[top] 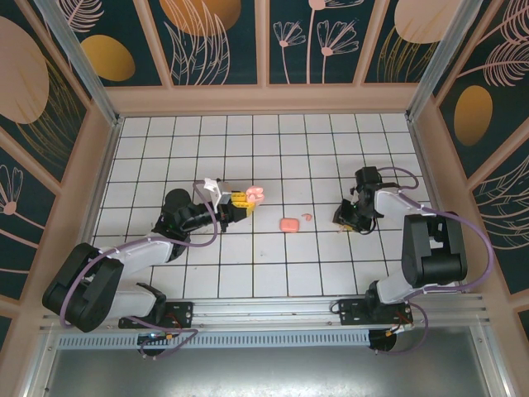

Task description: Insert wireless bluetooth earbuds into charging case

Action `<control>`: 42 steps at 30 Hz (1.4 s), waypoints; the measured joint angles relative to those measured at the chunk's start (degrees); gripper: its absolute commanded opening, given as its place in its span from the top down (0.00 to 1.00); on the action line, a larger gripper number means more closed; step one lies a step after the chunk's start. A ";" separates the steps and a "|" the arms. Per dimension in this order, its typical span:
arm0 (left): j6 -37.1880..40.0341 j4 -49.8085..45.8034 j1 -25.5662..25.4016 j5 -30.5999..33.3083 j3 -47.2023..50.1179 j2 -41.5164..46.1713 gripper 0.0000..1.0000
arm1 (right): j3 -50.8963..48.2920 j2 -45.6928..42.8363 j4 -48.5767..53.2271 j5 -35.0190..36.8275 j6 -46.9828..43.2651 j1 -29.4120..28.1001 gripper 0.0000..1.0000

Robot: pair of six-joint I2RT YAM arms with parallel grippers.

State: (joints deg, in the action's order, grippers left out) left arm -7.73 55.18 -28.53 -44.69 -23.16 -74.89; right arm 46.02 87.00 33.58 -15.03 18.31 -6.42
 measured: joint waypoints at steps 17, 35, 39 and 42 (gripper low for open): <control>0.02 -0.13 0.00 0.20 0.00 0.96 0.88 | 1.03 -0.57 2.40 3.39 0.22 -1.62 0.66; 0.07 -0.13 0.00 0.24 0.00 1.03 0.89 | 1.05 2.23 -0.22 1.68 0.22 -4.07 0.68; 0.20 -0.15 0.00 0.24 0.00 1.03 0.88 | 1.68 2.25 -0.61 1.46 0.04 -4.63 0.67; 0.20 -0.15 0.00 0.22 0.00 1.03 0.88 | 2.05 2.25 -0.85 1.44 0.02 -5.09 0.67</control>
State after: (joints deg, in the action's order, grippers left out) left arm -7.53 55.02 -28.53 -44.47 -23.16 -73.87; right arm 48.07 89.25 32.73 -13.58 18.33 -11.51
